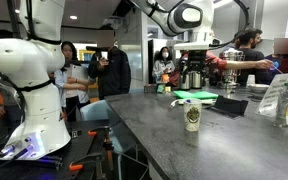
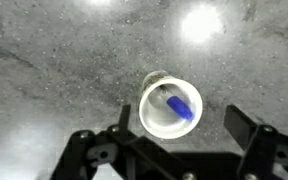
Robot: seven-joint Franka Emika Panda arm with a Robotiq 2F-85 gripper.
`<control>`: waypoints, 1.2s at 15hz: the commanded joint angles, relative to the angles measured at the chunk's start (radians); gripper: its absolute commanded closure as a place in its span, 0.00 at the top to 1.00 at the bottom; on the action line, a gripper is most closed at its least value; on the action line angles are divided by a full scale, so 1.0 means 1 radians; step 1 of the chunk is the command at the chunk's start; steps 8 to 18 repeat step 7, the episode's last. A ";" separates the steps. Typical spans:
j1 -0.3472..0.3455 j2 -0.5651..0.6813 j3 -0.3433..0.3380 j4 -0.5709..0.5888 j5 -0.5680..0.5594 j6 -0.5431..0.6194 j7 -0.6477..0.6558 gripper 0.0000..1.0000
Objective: Pick up the cup from the table and slightly move it to the left
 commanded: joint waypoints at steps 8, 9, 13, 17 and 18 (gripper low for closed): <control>0.049 -0.085 -0.057 -0.061 -0.141 0.096 0.110 1.00; 0.049 -0.085 -0.057 -0.061 -0.141 0.096 0.110 1.00; 0.049 -0.085 -0.057 -0.061 -0.141 0.096 0.110 1.00; 0.049 -0.085 -0.057 -0.061 -0.141 0.096 0.110 1.00; 0.049 -0.085 -0.057 -0.061 -0.141 0.096 0.110 1.00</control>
